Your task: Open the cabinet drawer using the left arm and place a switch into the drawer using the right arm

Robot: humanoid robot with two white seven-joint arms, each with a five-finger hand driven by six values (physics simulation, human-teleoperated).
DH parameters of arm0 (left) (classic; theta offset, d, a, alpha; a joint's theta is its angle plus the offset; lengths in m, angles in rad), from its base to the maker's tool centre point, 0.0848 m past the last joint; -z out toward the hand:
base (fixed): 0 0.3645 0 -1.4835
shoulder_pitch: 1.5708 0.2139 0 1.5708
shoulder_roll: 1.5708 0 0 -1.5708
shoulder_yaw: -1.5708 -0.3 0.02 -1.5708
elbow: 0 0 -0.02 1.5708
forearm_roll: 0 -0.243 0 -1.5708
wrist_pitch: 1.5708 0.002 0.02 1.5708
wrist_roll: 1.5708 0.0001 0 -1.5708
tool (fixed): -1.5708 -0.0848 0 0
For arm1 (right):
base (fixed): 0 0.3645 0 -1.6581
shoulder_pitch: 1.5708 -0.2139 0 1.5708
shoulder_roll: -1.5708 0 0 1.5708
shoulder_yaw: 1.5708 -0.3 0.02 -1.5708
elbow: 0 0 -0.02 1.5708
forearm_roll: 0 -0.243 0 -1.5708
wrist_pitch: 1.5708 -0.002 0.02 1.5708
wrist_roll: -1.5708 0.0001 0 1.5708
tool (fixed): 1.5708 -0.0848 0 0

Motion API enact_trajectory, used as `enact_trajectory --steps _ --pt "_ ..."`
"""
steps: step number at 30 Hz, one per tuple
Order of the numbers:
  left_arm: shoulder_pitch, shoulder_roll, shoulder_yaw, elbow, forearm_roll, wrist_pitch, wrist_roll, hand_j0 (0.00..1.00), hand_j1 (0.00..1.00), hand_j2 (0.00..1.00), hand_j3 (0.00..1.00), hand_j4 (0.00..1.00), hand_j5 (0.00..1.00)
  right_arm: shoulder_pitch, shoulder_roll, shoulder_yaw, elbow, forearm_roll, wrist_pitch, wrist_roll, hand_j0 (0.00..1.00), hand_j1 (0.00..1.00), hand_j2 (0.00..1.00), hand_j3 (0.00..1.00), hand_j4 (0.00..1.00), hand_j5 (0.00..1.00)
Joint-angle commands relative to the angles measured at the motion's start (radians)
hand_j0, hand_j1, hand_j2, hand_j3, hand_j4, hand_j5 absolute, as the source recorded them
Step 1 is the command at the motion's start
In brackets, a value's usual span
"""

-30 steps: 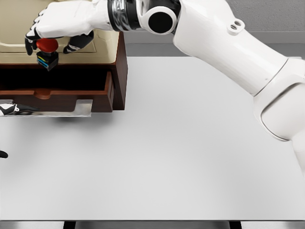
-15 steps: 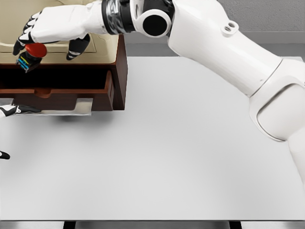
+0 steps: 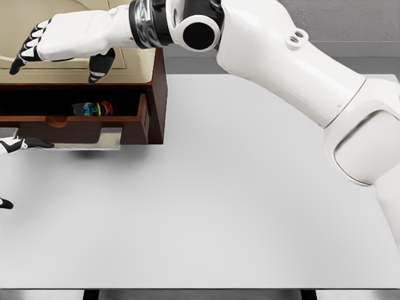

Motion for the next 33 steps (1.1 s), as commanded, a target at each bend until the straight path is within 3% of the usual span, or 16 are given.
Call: enact_trajectory --steps 1,9,13,16,19,20,25,28,30,33 --pt "0.000 0.000 0.002 0.001 0.002 0.001 -0.001 1.00 1.00 1.00 1.00 1.00 1.00 0.000 -0.001 -0.002 0.000 -0.005 0.002 -0.001 0.96 0.96 0.96 0.96 0.96 0.96" --pt "-0.003 0.000 0.016 -0.001 0.002 0.001 -0.001 1.00 1.00 1.00 1.00 1.00 1.00 0.014 -0.021 -0.003 -0.037 -0.007 0.002 0.001 0.96 0.96 0.96 0.96 0.96 0.96" --pt "-0.006 0.000 0.031 0.001 0.002 0.001 0.008 1.00 1.00 1.00 1.00 1.00 1.00 0.018 -0.142 -0.005 -0.188 -0.022 0.002 -0.004 0.95 0.95 0.95 0.95 0.95 0.95" --pt "-0.009 -0.001 0.054 0.001 0.002 0.001 0.008 1.00 1.00 1.00 1.00 1.00 1.00 0.017 -0.289 0.000 -0.322 -0.041 0.002 -0.019 0.96 0.96 0.96 0.96 0.96 0.96" --pt "-0.017 -0.001 0.067 0.001 0.001 0.001 0.008 1.00 1.00 1.00 1.00 1.00 1.00 0.008 -0.438 0.047 -0.383 -0.059 0.002 -0.036 1.00 1.00 1.00 1.00 1.00 1.00" --pt "-0.017 -0.001 0.067 0.001 0.001 0.001 0.008 1.00 1.00 1.00 1.00 1.00 1.00 0.000 -0.478 0.087 -0.391 -0.059 0.002 -0.080 1.00 1.00 1.00 1.00 1.00 1.00" --pt "-0.046 -0.073 0.074 0.001 0.002 0.001 0.004 1.00 1.00 1.00 1.00 1.00 1.00 -0.003 -0.578 0.158 -0.383 -0.059 0.002 -0.093 1.00 1.00 1.00 1.00 1.00 1.00" --pt "-0.135 -0.265 0.077 0.002 -0.030 0.001 -0.044 1.00 1.00 1.00 1.00 1.00 1.00 0.006 -0.636 0.199 -0.385 -0.059 0.002 -0.106 1.00 1.00 1.00 1.00 1.00 1.00" --pt "-0.156 -0.266 0.079 0.002 -0.044 0.001 -0.044 1.00 1.00 1.00 1.00 1.00 1.00 0.025 -0.659 0.224 -0.385 -0.059 0.002 -0.108 1.00 1.00 1.00 1.00 1.00 1.00" --pt "-0.178 -0.270 0.080 0.002 -0.056 0.001 -0.044 1.00 1.00 1.00 1.00 1.00 1.00 0.046 -0.746 0.227 -0.368 -0.061 0.002 -0.108 1.00 1.00 1.00 1.00 1.00 1.00"
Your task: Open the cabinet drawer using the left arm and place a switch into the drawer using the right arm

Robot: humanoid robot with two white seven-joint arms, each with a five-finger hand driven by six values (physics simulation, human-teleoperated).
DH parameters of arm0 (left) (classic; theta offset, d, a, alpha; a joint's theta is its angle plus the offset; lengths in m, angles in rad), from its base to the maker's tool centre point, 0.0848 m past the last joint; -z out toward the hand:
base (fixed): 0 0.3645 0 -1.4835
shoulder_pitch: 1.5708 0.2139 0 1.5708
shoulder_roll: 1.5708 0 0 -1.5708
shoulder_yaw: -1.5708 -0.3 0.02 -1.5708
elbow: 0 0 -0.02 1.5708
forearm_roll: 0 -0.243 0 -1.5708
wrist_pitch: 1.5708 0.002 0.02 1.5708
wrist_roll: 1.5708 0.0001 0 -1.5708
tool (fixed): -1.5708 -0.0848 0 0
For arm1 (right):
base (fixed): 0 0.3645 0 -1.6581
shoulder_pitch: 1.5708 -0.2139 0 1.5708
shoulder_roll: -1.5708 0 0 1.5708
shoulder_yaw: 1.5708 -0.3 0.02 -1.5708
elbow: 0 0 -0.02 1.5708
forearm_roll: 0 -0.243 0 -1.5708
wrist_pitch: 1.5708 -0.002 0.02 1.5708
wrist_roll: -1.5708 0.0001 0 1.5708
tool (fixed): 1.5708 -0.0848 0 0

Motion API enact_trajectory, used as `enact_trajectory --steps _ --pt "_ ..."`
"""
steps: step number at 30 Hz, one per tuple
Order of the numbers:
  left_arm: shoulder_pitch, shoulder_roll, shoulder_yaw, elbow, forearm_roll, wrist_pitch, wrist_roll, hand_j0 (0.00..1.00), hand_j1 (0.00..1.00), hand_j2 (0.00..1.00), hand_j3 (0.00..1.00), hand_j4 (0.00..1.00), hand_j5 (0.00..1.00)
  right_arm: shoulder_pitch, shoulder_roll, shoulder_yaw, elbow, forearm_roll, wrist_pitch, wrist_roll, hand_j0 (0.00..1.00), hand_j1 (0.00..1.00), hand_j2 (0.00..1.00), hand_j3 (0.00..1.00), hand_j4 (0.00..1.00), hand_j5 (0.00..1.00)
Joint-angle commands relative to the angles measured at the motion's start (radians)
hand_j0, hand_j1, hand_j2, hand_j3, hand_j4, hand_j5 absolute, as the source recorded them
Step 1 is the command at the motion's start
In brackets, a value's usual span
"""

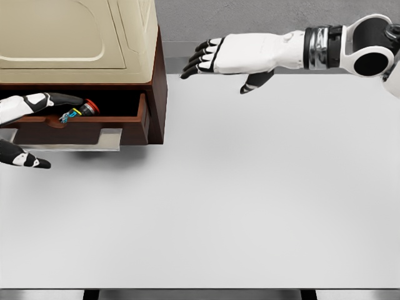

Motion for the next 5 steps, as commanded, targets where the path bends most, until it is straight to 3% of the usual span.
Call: enact_trajectory --steps 1,5 --pt "-0.002 -0.020 0.003 0.000 -0.012 0.001 -0.004 1.00 1.00 1.00 1.00 1.00 1.00 0.000 -0.068 0.010 0.034 -0.004 0.002 -0.003 1.00 1.00 1.00 1.00 1.00 1.00" --pt "-0.022 -0.031 0.009 -0.001 -0.040 0.001 -0.006 1.00 1.00 1.00 1.00 1.00 1.00 0.009 -0.096 0.024 0.078 -0.001 0.002 -0.002 1.00 1.00 1.00 1.00 1.00 1.00"
